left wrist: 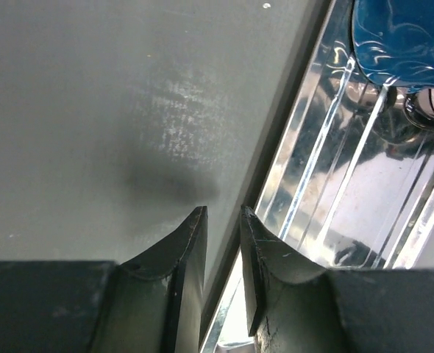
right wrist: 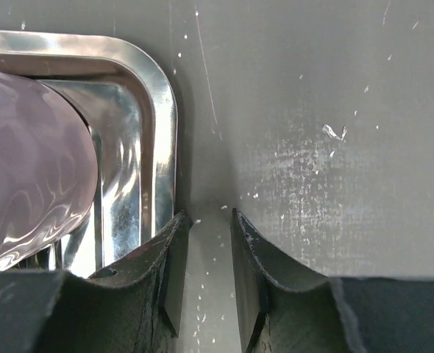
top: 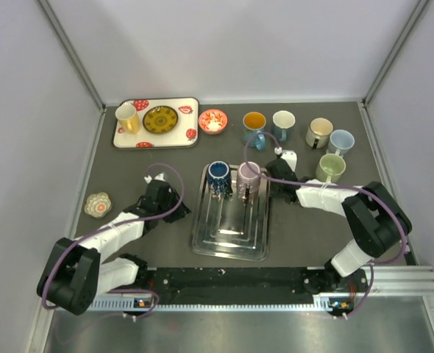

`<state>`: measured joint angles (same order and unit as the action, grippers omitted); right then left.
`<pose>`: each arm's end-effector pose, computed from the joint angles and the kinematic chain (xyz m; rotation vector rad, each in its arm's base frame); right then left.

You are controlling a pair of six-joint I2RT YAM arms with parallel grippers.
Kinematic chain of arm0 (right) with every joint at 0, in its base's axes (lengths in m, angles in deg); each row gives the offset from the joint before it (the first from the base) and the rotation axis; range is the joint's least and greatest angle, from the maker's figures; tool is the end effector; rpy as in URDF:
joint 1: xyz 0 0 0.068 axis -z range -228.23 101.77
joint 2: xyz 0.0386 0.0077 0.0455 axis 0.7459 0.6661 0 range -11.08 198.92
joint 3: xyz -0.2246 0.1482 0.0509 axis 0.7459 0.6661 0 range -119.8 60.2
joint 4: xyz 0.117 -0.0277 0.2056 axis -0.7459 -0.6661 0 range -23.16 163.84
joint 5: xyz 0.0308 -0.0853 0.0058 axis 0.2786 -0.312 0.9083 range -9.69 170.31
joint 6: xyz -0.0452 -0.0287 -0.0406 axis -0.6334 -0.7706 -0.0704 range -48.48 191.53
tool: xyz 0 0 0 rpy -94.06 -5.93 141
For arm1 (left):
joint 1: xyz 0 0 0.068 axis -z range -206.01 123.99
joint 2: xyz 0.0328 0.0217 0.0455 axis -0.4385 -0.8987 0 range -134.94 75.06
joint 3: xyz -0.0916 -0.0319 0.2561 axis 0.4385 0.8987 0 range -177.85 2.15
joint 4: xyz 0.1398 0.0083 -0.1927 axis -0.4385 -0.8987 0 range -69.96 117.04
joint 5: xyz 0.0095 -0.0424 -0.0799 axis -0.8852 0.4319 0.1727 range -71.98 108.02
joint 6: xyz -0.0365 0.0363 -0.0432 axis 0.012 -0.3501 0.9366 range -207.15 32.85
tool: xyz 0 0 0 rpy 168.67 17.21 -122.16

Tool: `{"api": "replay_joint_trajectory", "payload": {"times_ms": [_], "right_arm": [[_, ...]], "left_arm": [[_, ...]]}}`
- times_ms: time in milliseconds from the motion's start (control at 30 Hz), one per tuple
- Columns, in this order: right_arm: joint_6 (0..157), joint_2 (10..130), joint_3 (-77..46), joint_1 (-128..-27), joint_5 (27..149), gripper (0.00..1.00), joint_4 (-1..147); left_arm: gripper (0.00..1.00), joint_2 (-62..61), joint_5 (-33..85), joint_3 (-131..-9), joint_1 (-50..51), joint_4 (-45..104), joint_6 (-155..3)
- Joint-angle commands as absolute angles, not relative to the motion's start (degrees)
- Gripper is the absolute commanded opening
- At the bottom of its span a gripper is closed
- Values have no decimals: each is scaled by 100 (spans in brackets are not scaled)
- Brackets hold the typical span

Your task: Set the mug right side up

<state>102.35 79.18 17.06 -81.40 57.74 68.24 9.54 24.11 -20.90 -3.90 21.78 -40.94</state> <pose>0.2536 0.1413 0.1599 0.1120 2.3937 0.0226 0.1818 -0.0801 0.1562 -0.4735 2.4652 -0.6553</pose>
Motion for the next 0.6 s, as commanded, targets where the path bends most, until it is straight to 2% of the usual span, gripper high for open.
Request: {"api": "replay_joint_trajectory", "payload": {"times_ms": [0, 133, 167, 233, 267, 300, 333, 367, 433, 567], "right_arm": [[10316, 7299, 1634, -8084, 5852, 31, 6489], [10107, 6145, 1354, -8093, 5246, 37, 5393], [10062, 5943, 1257, -8093, 5149, 43, 5198], [9965, 5539, 1054, -8084, 4956, 55, 4829], [9974, 5432, 1019, -8084, 4902, 67, 4539], [9983, 5361, 1010, -8058, 4858, 71, 4389], [10017, 5195, 1036, -8040, 4823, 74, 4309], [10061, 5124, 1071, -7988, 4831, 77, 4151], [10289, 5027, 1177, -7761, 4875, 79, 3905], [10413, 4834, 1343, -7215, 5034, 77, 3491]], "left_arm": [[31, 1386, 1988, -2404, -430, 1773, -4312], [38, 2082, 1452, -2667, -439, 1351, -4531], [39, 2179, 1416, -2825, -439, 1272, -4688], [48, 2390, 1293, -2992, -439, 973, -4777], [53, 2425, 1249, -3132, -439, 894, -4804], [57, 2521, 1196, -3177, -439, 771, -4752], [66, 2583, 1135, -3204, -439, 683, -4708], [70, 2645, 1100, -3178, -439, 674, -4586], [81, 2829, 1099, -3117, -447, 674, -4436], [83, 3076, 1476, -2906, -447, 796, -4434]]}}
